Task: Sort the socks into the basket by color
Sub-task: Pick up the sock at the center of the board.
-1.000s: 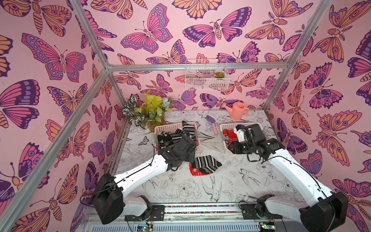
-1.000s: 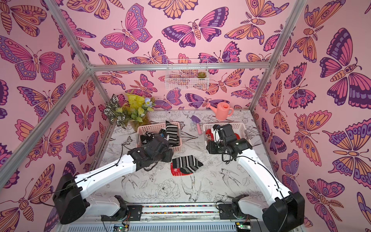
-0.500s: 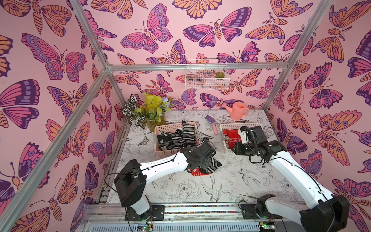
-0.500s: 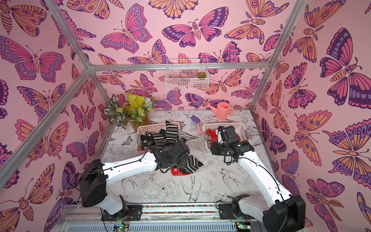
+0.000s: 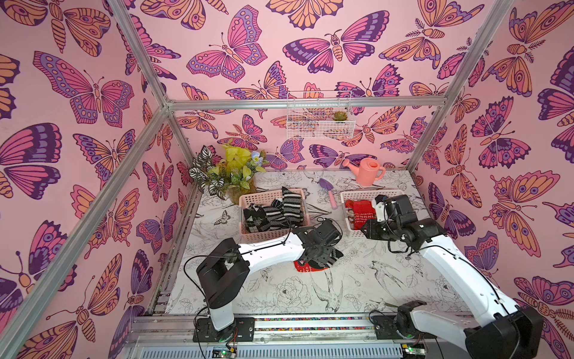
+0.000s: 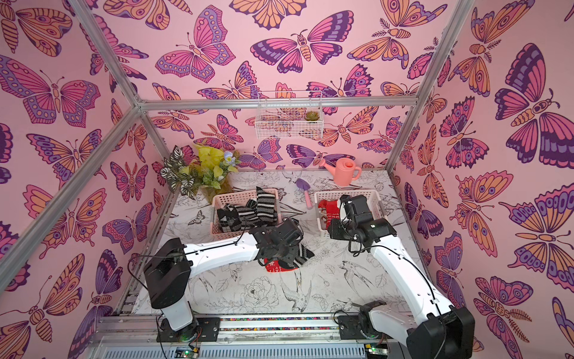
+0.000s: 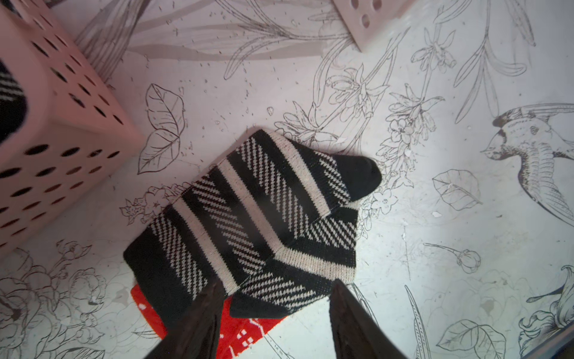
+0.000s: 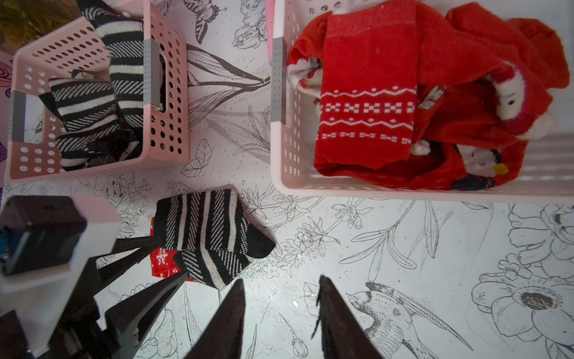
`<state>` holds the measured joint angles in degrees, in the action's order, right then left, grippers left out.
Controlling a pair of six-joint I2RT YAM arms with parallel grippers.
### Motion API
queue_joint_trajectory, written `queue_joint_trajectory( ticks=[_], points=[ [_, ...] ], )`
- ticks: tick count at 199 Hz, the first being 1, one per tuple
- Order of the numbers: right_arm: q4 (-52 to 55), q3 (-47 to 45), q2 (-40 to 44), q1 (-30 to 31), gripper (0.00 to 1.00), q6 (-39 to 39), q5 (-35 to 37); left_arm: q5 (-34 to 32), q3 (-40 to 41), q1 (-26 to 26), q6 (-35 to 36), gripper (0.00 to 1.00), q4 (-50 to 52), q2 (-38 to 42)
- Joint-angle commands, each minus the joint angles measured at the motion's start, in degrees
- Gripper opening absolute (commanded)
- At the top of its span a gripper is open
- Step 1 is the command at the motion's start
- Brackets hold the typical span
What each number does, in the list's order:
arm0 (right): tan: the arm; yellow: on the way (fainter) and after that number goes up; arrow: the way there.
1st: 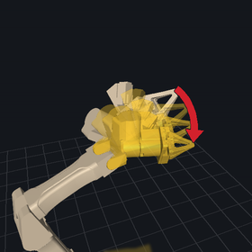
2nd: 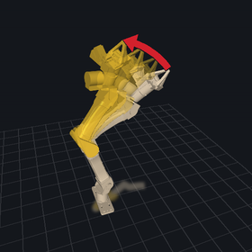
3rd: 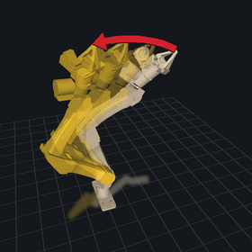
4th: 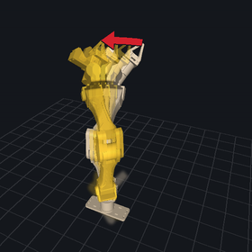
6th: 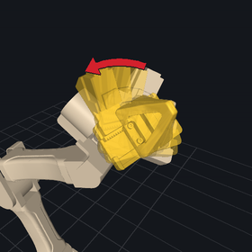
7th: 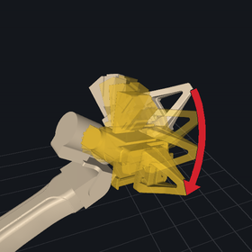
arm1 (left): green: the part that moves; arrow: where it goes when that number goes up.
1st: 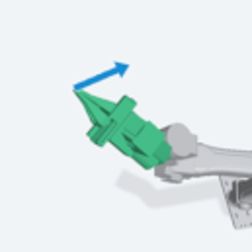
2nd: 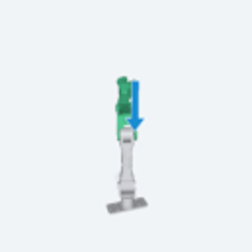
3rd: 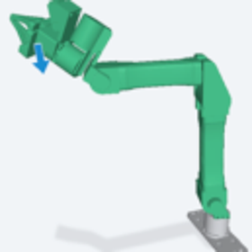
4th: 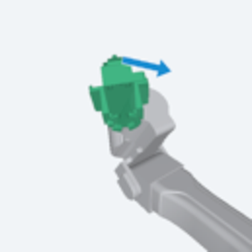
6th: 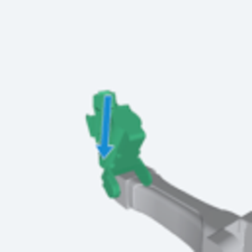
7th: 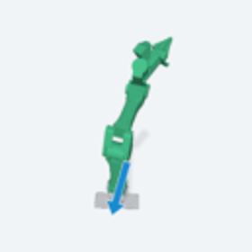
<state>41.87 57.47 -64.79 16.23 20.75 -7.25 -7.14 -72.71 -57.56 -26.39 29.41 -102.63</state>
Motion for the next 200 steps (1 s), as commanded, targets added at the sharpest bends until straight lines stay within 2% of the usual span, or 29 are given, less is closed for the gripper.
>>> queue_joint_trajectory(
  ticks=[1, 200],
  points=[
    [2.09, 0.7, 1.32, -0.84, 0.41, -0.08, 1.01, 1.75, -1.69, -0.24, 1.08, 0.55, 1.57, -1.81],
    [2.87, 1.5, 0.52, -3.28, 0.42, -1.15, 0.41, 3.47, -6.56, -0.27, 0.6, 0.54, 2.36, -10.07]
  ],
)
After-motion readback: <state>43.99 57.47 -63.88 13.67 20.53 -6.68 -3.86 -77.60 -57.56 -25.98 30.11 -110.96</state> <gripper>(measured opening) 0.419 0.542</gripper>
